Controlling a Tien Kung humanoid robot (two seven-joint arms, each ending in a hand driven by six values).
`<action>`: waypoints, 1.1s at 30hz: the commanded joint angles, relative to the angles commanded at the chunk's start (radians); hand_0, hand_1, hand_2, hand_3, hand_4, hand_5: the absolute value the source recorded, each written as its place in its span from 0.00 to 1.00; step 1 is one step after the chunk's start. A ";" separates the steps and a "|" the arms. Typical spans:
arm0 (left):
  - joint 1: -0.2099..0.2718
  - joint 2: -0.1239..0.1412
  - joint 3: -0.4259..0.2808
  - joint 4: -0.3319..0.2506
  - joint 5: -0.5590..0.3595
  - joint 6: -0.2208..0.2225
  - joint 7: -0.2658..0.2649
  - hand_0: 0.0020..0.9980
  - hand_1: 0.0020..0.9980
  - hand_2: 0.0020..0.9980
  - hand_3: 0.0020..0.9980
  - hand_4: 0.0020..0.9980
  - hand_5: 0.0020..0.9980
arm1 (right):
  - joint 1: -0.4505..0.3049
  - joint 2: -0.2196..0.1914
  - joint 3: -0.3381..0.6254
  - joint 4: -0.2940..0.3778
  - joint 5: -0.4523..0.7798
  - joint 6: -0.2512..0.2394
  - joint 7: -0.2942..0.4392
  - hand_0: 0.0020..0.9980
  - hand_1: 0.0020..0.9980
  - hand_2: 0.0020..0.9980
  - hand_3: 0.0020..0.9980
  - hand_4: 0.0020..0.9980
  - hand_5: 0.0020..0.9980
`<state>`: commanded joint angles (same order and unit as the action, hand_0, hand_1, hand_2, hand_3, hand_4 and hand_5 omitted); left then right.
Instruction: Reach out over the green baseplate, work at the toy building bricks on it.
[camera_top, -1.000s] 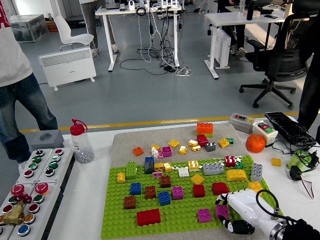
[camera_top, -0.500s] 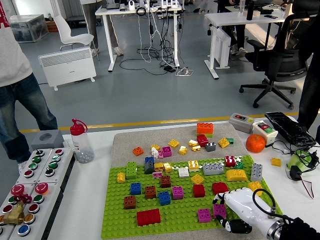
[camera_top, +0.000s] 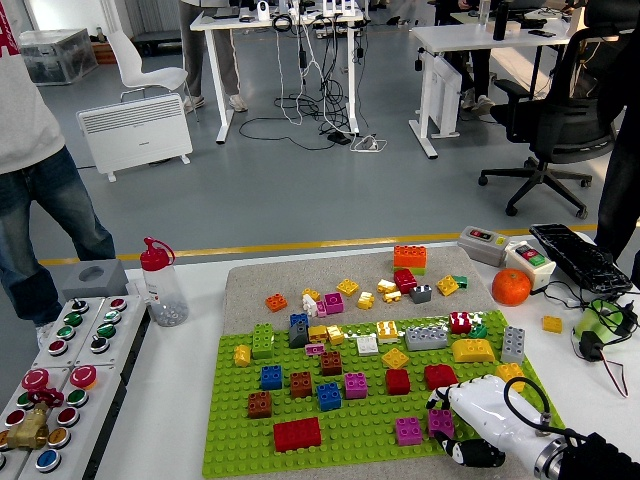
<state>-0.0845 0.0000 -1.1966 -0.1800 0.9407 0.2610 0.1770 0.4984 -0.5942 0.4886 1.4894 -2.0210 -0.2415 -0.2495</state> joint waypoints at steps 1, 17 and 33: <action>0.000 0.000 0.000 0.000 0.000 0.000 0.000 0.67 0.61 0.57 0.47 0.24 1.00 | 0.000 0.000 0.000 0.000 0.000 0.000 0.000 0.49 0.57 0.56 0.59 0.43 0.13; -0.002 0.000 0.000 0.000 0.002 0.000 0.000 0.67 0.61 0.57 0.47 0.24 1.00 | 0.009 -0.002 -0.014 0.006 0.005 0.005 0.002 0.50 0.57 0.57 0.59 0.43 0.14; -0.002 0.000 -0.002 0.000 0.005 0.001 0.002 0.67 0.61 0.56 0.46 0.24 1.00 | 0.019 0.004 -0.037 -0.014 -0.021 -0.001 0.002 0.52 0.62 0.60 0.59 0.43 0.11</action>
<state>-0.0864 0.0000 -1.1984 -0.1800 0.9459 0.2621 0.1791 0.5170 -0.5904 0.4515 1.4755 -2.0420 -0.2424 -0.2477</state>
